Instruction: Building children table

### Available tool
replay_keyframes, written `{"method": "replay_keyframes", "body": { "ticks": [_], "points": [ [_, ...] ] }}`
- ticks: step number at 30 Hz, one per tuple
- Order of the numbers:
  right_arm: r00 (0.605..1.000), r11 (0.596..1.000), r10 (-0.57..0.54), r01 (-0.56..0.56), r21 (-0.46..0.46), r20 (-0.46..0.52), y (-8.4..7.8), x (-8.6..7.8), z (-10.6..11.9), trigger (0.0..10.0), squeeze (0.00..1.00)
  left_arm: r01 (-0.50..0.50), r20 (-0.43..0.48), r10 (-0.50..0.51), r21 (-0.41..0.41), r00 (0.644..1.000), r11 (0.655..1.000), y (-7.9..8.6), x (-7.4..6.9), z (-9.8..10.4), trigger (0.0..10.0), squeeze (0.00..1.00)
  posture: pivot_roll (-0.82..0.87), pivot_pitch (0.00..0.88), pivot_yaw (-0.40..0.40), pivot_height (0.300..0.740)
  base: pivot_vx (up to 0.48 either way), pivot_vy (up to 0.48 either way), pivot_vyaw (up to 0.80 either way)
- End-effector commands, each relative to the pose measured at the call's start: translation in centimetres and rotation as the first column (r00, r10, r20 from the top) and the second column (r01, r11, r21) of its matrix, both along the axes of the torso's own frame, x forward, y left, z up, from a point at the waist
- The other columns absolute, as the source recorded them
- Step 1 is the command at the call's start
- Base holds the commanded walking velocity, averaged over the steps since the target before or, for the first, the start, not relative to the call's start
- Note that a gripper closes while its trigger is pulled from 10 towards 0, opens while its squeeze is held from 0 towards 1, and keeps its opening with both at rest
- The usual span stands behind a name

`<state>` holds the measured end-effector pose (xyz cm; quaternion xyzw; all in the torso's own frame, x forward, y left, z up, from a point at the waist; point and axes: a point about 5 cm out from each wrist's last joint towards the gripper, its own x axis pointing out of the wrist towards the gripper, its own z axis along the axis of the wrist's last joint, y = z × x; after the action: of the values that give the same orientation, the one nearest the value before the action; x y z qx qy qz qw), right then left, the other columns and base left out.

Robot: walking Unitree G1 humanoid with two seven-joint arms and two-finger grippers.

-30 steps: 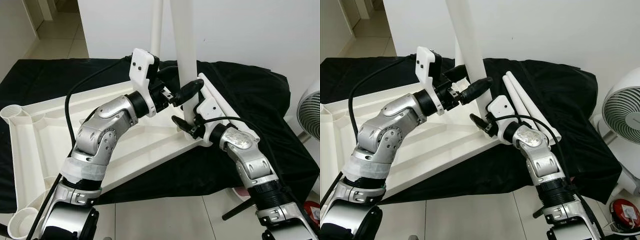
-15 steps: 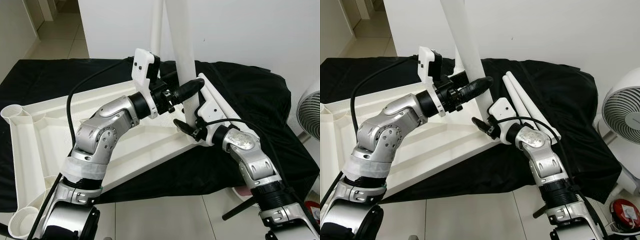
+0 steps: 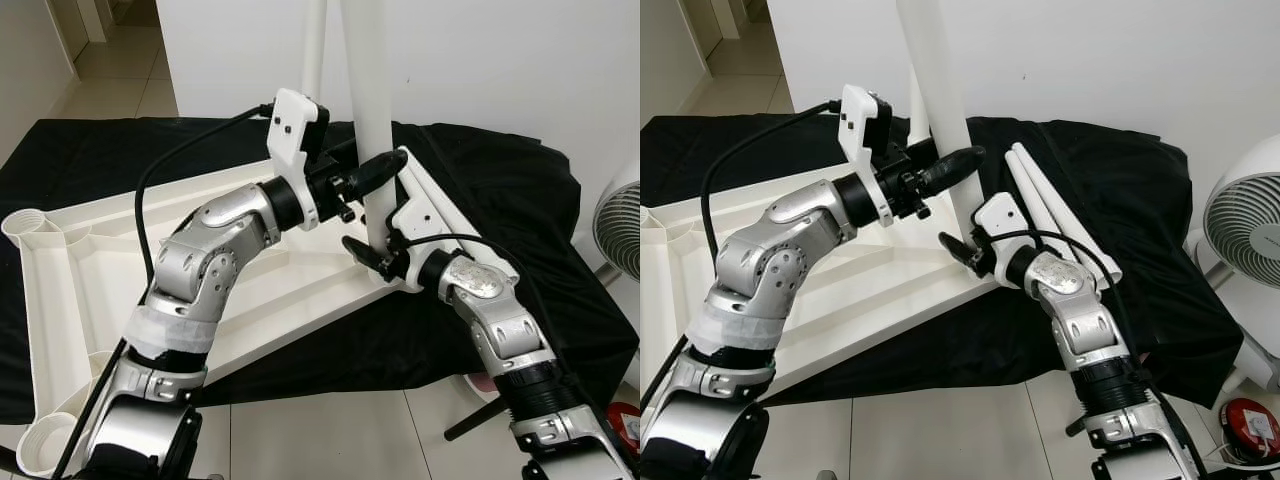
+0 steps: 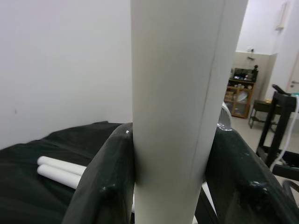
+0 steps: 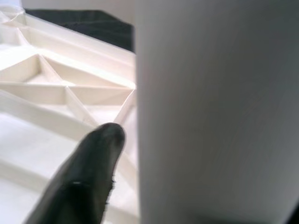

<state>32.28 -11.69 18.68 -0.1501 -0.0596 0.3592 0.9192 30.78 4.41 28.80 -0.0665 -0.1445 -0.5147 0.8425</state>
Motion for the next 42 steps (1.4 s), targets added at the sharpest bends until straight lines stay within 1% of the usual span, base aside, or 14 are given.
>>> {"method": "replay_keyframes", "body": {
  "ticks": [1, 3, 5, 10, 11, 14, 15, 18, 20, 22, 33, 36, 39, 42],
  "points": [
    [0.999, 0.999, -0.034, 0.034, 0.005, 0.000, -0.3, 0.4, 0.1, 10.0, 1.00, -0.148, 0.003, 0.148, -0.043, 0.989, 0.988, 0.3, 0.7, 1.0, 10.0, 0.00, -0.05, 0.000, -0.028, 0.740, 0.000, 0.000, 0.00],
    [0.999, 0.999, -0.046, 0.046, 0.021, 0.007, -0.1, 0.5, 0.2, 10.0, 1.00, -0.199, -0.007, 0.199, -0.039, 0.980, 0.979, 0.4, 1.2, 1.2, 10.0, 0.00, -0.05, 0.000, -0.029, 0.740, 0.000, 0.000, 0.00],
    [0.996, 0.995, -0.086, 0.085, 0.054, 0.008, 0.3, 0.8, 0.2, 10.0, 1.00, -0.288, -0.034, 0.287, -0.030, 0.957, 0.957, 0.6, 2.2, 1.6, 10.0, 0.00, -0.05, 0.000, -0.029, 0.740, 0.000, 0.000, 0.00],
    [0.984, 0.980, -0.176, 0.172, 0.096, 0.035, 0.8, 1.5, 0.6, 10.0, 0.95, -0.374, -0.033, 0.374, 0.003, 0.927, 0.927, 0.5, 3.0, 2.4, 10.0, 0.00, -0.05, 0.000, -0.026, 0.740, 0.000, 0.000, 0.00],
    [0.977, 0.973, -0.209, 0.204, 0.111, 0.041, 1.0, 1.8, 0.8, 10.0, 0.00, -0.384, -0.025, 0.384, 0.005, 0.923, 0.923, 0.3, 3.1, 2.6, 10.0, 0.00, -0.05, 0.000, -0.024, 0.740, 0.000, 0.000, 0.00],
    [0.965, 0.961, -0.257, 0.249, 0.119, 0.059, 1.0, 2.1, 1.0, 10.0, 0.00, -0.392, -0.023, 0.392, 0.006, 0.920, 0.920, 0.1, 3.1, 2.7, 10.0, 0.00, -0.05, 0.000, -0.023, 0.740, 0.000, 0.000, 0.00],
    [0.933, 0.931, -0.351, 0.338, 0.139, 0.083, 1.2, 2.8, 1.2, 10.0, 0.00, -0.406, -0.022, 0.406, -0.002, 0.914, 0.914, -0.4, 3.2, 3.1, 10.0, 0.00, -0.05, 0.000, -0.021, 0.740, 0.000, 0.000, 0.00],
    [0.896, 0.894, -0.433, 0.413, 0.175, 0.096, 1.4, 3.4, 1.4, 10.0, 0.00, -0.418, -0.035, 0.418, -0.019, 0.908, 0.908, -1.0, 3.3, 3.4, 10.0, 0.00, -0.05, 0.000, -0.022, 0.740, 0.000, 0.000, 0.00],
    [0.892, 0.888, -0.442, 0.421, 0.183, 0.094, 1.5, 3.5, 1.4, 10.0, 0.00, -0.420, -0.039, 0.419, -0.022, 0.907, 0.907, -1.1, 3.3, 3.4, 10.0, 0.00, -0.05, 0.000, -0.022, 0.740, 0.000, 0.000, 0.00],
    [0.871, 0.871, -0.478, 0.454, 0.188, 0.110, 1.6, 3.8, 1.4, 10.0, 0.00, -0.428, -0.050, 0.426, -0.027, 0.903, 0.904, -1.5, 3.3, 3.6, 10.0, 0.00, -0.04, 0.000, -0.022, 0.740, 0.000, 0.000, 0.00],
    [0.851, 0.855, -0.512, 0.490, 0.172, 0.119, 2.8, 4.9, 0.9, 10.0, 0.00, -0.438, -0.062, 0.435, -0.048, 0.898, 0.898, -2.8, 3.0, 4.2, 10.0, 0.00, -0.03, 0.000, -0.031, 0.740, 0.000, 0.000, 0.00],
    [0.828, 0.842, -0.538, 0.517, 0.156, 0.157, 3.0, 5.2, 0.9, 10.0, 0.00, -0.438, -0.063, 0.435, -0.050, 0.898, 0.898, -3.0, 2.9, 4.3, 10.0, 0.00, -0.03, 0.000, -0.031, 0.740, 0.000, 0.000, 0.00],
    [0.787, 0.814, -0.581, 0.566, 0.132, 0.205, 3.0, 5.5, 1.0, 10.0, 0.00, -0.435, -0.068, 0.432, -0.054, 0.899, 0.899, -3.3, 2.8, 4.4, 10.0, 0.00, -0.02, 0.000, -0.037, 0.740, 0.000, 0.000, 0.00],
    [0.779, 0.804, -0.594, 0.578, 0.136, 0.201, 2.9, 5.7, 1.0, 10.0, 0.00, -0.433, -0.069, 0.429, -0.055, 0.901, 0.900, -3.3, 2.8, 4.4, 10.0, 0.00, -0.02, 0.000, -0.038, 0.740, 0.000, 0.000, 0.00]
  ]
}}
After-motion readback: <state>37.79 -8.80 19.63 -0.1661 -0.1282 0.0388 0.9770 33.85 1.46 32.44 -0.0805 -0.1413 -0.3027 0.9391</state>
